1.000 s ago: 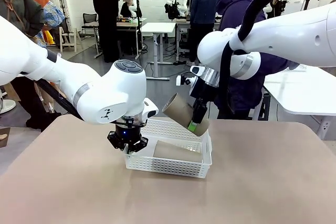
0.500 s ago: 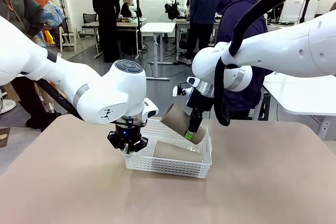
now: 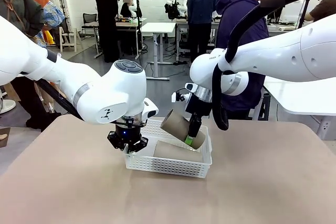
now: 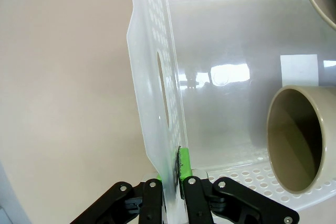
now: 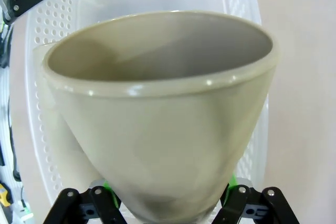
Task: Clean and organize the cups into the basket.
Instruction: Pick up the Reusable plastic cup from the right side of the table and stack it inside the Organizing basket in the center of the table.
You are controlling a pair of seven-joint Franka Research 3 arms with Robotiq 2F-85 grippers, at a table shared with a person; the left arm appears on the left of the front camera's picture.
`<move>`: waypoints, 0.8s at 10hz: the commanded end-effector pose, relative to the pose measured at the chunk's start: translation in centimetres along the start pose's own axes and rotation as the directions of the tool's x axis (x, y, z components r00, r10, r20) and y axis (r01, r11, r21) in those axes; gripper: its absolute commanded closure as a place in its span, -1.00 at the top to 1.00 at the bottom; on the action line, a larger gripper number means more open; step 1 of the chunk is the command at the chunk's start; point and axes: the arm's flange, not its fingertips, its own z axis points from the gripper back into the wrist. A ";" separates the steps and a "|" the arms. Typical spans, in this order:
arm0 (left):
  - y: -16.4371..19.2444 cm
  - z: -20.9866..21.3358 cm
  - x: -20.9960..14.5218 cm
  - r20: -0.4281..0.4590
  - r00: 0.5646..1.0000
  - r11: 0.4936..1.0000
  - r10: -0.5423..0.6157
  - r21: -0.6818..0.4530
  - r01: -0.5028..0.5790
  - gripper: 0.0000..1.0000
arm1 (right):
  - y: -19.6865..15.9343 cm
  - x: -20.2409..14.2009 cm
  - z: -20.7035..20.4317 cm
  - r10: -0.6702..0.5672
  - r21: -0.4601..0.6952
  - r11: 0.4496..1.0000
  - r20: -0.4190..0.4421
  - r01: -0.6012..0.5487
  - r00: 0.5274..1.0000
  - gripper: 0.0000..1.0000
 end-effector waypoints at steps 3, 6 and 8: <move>-0.1 -0.2 -0.2 0.001 1.000 1.000 -0.007 0.009 0.007 -1.00 | -0.2 0.7 0.4 0.003 -0.011 1.000 -0.021 -0.003 1.000 1.00; -0.1 -0.2 -0.2 0.001 1.000 1.000 -0.007 0.009 0.007 -1.00 | 1.1 0.5 1.3 0.015 -0.040 0.999 -0.007 -0.016 1.000 1.00; -0.1 -0.2 -0.2 0.001 1.000 1.000 -0.007 0.009 0.007 -1.00 | 4.0 -2.6 5.1 0.001 -0.071 0.997 0.076 0.005 0.997 1.00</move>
